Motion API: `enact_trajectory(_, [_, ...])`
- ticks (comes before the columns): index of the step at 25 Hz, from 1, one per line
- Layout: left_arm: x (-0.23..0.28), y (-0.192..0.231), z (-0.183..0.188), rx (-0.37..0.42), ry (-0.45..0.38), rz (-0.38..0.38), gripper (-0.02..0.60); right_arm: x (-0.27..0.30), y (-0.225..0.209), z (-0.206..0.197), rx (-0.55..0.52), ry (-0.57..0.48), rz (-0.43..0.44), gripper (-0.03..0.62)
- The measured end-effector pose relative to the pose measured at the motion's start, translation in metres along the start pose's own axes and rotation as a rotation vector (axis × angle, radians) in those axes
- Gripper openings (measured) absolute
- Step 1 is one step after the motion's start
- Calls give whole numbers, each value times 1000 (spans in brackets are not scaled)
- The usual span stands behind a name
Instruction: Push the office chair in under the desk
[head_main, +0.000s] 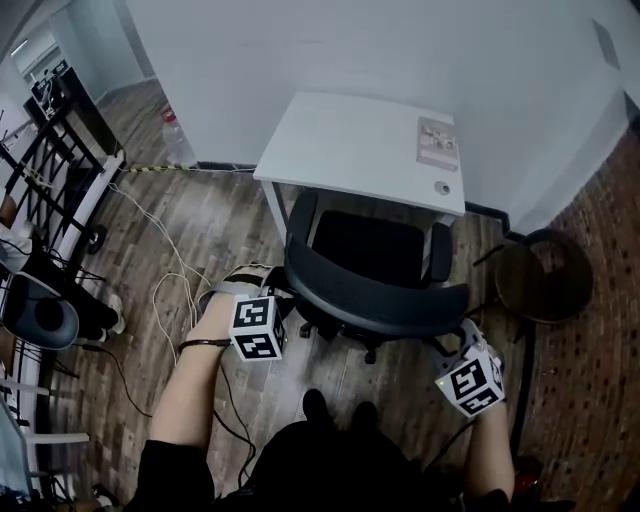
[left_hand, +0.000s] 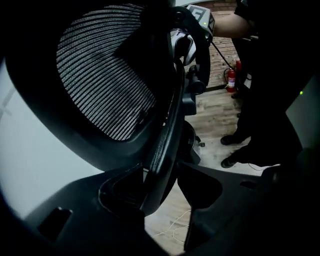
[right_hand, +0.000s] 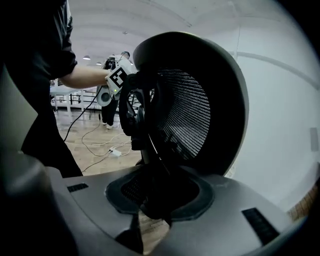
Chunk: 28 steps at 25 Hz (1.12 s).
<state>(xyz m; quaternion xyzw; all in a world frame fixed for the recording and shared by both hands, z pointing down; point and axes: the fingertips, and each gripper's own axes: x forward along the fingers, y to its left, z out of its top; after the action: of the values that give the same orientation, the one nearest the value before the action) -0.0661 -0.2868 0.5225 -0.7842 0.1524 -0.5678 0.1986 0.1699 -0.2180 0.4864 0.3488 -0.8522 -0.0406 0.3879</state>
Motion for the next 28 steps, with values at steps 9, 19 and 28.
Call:
enact_trajectory(9, [-10, -6, -2, -88, -94, -23, 193, -6, 13, 2, 54, 5, -82, 109])
enact_trajectory(19, [-32, -56, 22, -106, -84, -18, 192, -45, 36, -22, 87, -44, -69, 125])
enact_trajectory(28, [-57, -117, 61, -143, -95, -3, 192, -97, 39, -66, 103, -13, -178, 153])
